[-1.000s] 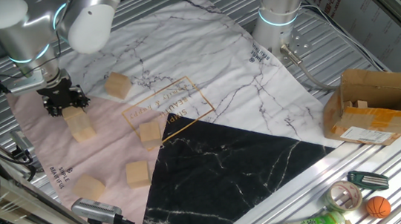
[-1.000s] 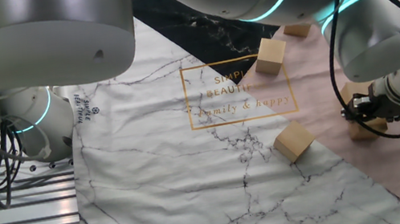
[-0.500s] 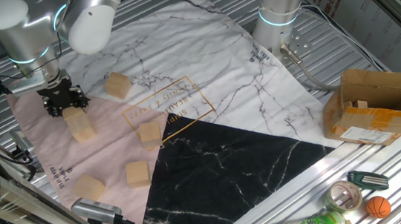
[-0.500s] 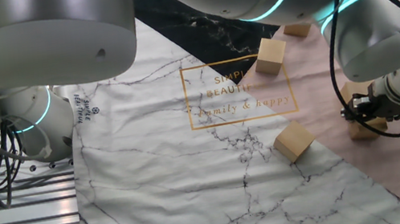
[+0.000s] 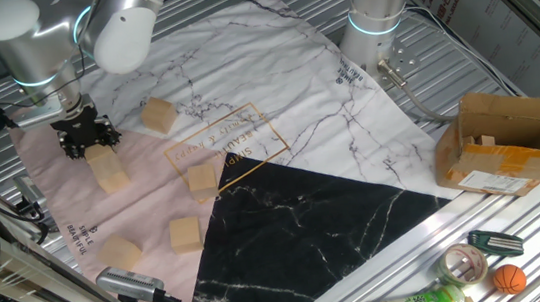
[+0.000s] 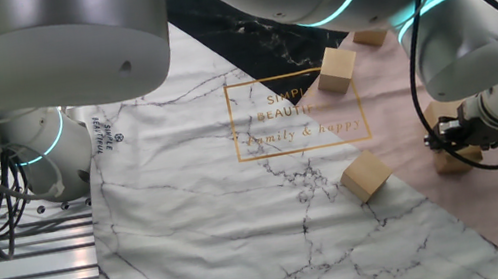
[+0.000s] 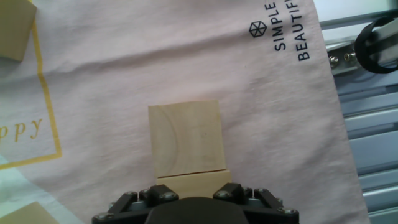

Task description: Stack the blocks into a pyramid shape

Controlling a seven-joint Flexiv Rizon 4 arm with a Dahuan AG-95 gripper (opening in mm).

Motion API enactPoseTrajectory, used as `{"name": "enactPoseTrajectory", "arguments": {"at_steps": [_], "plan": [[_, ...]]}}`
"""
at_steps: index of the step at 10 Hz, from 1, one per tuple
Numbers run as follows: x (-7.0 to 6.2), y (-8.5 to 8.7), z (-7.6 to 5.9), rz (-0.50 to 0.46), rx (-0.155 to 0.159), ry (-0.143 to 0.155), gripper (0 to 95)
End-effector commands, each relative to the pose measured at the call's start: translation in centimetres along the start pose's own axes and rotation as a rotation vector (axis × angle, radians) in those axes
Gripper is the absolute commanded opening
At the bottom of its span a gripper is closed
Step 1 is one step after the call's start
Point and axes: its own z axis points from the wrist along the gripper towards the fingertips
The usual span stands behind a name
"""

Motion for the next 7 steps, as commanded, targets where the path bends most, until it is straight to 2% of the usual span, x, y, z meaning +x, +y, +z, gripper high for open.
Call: {"name": "enactPoseTrajectory", "arguments": {"at_steps": [1,7], "plan": [[-0.12,-0.05,0.07,-0.003,0.001,0.001,0.0],[-0.37,-0.09,0.22,-0.022,0.004,0.004,0.0]]}}
